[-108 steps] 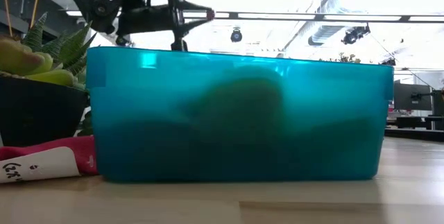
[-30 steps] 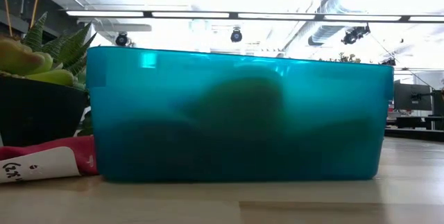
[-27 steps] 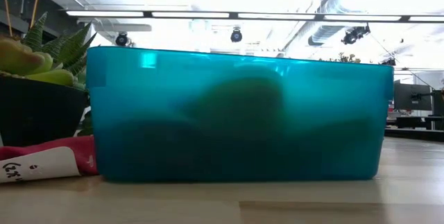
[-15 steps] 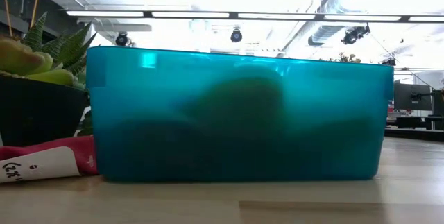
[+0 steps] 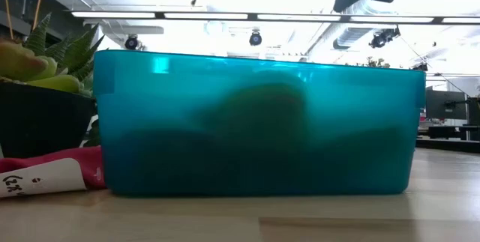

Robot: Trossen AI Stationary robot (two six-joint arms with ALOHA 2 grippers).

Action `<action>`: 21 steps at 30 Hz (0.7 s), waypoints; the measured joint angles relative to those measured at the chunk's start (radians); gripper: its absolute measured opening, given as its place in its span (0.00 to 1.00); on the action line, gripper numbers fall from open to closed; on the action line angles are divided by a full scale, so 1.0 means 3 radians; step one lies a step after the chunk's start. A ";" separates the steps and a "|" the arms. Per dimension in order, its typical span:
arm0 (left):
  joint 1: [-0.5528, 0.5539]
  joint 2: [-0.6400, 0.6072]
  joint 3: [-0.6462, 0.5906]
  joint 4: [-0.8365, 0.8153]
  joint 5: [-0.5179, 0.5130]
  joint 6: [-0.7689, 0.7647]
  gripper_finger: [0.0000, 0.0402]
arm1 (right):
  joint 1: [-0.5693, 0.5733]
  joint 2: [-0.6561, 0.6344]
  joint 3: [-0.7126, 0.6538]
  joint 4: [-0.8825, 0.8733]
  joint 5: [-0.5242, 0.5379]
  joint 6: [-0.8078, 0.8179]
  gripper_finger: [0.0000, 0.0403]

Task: Pick and placing Produce into tupperware
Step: Put the red cherry into the blue bin

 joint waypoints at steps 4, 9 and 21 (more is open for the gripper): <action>-0.0005 0.0110 -0.0001 -0.0005 0.0001 0.0000 0.20 | 0.0079 0.0123 0.0000 -0.0005 -0.0005 0.0131 0.00; -0.0038 0.0256 -0.0002 -0.0006 0.0002 0.0001 0.20 | 0.0143 0.0280 0.0001 -0.0010 -0.0005 0.0234 0.00; -0.0093 0.0421 -0.0102 0.0100 0.0010 0.0034 0.20 | 0.0243 0.0501 0.0000 -0.0022 -0.0006 0.0388 0.00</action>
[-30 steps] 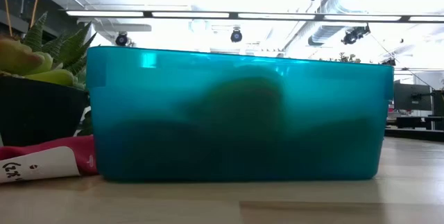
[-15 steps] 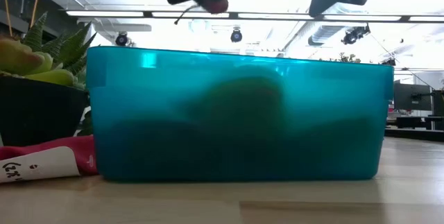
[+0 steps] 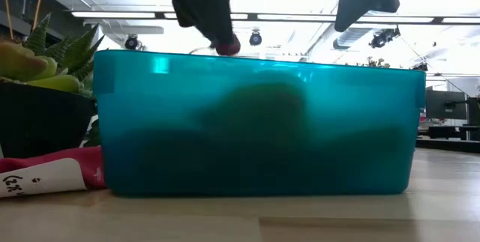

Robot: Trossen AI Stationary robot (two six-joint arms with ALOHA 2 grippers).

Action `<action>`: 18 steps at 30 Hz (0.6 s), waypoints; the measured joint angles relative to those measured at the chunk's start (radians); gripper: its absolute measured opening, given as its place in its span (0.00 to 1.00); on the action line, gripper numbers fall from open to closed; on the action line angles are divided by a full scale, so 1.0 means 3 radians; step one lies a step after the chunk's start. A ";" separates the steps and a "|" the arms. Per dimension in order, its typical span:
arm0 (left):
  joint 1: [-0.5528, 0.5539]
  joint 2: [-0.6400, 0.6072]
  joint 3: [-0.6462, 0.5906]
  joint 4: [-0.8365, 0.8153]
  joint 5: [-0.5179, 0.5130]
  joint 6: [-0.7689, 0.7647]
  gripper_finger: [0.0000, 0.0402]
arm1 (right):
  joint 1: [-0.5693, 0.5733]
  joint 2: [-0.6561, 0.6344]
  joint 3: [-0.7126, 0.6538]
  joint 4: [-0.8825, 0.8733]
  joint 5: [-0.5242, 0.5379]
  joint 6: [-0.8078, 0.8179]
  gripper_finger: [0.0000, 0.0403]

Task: Pick and placing Produce into tupperware
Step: Put the red cherry into the blue bin

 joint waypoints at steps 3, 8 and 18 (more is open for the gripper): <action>-0.0016 0.0005 -0.0107 0.0075 -0.0002 -0.0013 0.20 | -0.0001 -0.0003 0.0000 0.0001 0.0020 0.0061 0.00; -0.0042 0.0005 -0.0248 0.0130 -0.0026 -0.0055 0.20 | -0.0001 -0.0003 0.0000 -0.0001 0.0026 0.0067 0.00; -0.0044 0.0005 -0.0361 0.0284 -0.0068 -0.0151 0.20 | -0.0001 -0.0004 0.0000 0.0000 0.0026 0.0066 0.00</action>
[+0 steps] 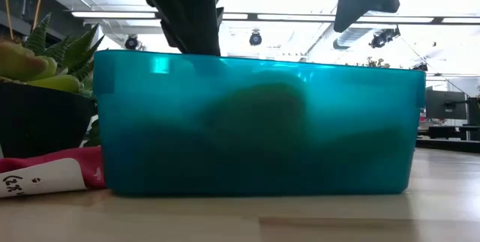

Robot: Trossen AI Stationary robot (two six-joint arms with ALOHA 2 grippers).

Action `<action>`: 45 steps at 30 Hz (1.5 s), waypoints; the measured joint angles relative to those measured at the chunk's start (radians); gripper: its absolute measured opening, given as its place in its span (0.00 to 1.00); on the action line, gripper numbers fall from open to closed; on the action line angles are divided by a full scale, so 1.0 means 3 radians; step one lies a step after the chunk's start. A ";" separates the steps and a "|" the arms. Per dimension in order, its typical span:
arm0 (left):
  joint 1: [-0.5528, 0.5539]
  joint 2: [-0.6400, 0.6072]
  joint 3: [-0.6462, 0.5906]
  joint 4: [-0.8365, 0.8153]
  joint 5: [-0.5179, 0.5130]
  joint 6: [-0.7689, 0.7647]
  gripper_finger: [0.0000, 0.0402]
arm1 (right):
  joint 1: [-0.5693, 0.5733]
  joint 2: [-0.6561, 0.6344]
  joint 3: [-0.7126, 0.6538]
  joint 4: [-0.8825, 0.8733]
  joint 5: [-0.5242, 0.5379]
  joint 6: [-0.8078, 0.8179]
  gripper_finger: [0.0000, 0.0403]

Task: Pick and placing Produce into tupperware
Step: Put the red cherry into the blue bin, then put the yellow corn into the blue bin

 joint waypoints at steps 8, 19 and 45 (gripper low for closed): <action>0.0005 0.0046 -0.0001 0.0060 -0.0013 -0.0003 0.20 | 0.0000 -0.0001 0.0000 -0.0001 0.0000 -0.0001 0.00; 0.0006 0.0154 0.0000 0.0064 0.0086 -0.0071 0.32 | 0.0000 -0.0001 0.0001 -0.0001 0.0000 -0.0026 0.00; 0.0006 0.0125 0.0388 -0.0616 0.0137 0.0190 0.29 | -0.0001 -0.0001 0.0000 -0.0001 0.0000 -0.0092 0.00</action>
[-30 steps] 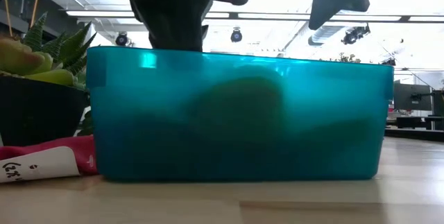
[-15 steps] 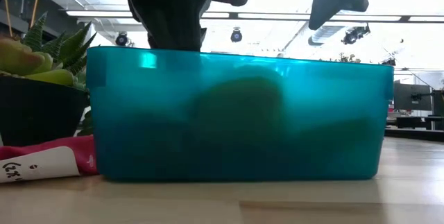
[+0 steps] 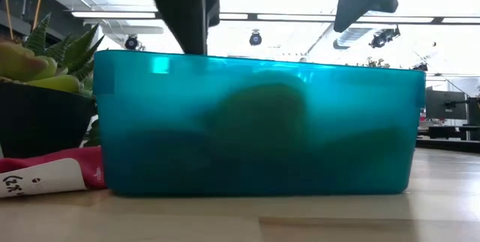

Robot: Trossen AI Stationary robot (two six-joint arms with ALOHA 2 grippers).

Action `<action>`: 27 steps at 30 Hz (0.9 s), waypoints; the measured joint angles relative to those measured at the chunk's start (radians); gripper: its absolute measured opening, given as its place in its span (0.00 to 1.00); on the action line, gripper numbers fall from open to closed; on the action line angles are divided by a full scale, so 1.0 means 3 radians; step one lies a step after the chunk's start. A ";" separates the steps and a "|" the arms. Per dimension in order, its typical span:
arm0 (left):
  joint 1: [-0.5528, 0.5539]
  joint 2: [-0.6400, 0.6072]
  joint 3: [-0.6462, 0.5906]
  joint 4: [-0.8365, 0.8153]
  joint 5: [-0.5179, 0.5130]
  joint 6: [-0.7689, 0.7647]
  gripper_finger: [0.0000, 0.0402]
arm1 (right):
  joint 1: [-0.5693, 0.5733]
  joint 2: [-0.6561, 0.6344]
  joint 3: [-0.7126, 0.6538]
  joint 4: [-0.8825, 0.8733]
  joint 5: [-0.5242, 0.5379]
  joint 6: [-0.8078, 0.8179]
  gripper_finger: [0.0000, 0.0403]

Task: Pick and placing Produce into tupperware
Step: Put the yellow corn into the blue bin

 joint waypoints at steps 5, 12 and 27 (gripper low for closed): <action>0.0001 -0.0001 0.0187 -0.0114 -0.0027 0.0090 0.28 | 0.0000 0.0000 0.0000 0.0000 0.0000 -0.0030 0.00; 0.0004 -0.0001 0.0591 -0.0510 -0.0173 0.0197 0.28 | 0.0000 -0.0001 0.0001 -0.0001 0.0000 -0.0059 0.00; 0.0004 -0.0006 0.1306 -0.1263 -0.0602 0.0369 0.28 | 0.0000 0.0000 0.0000 -0.0003 -0.0086 -0.0096 0.00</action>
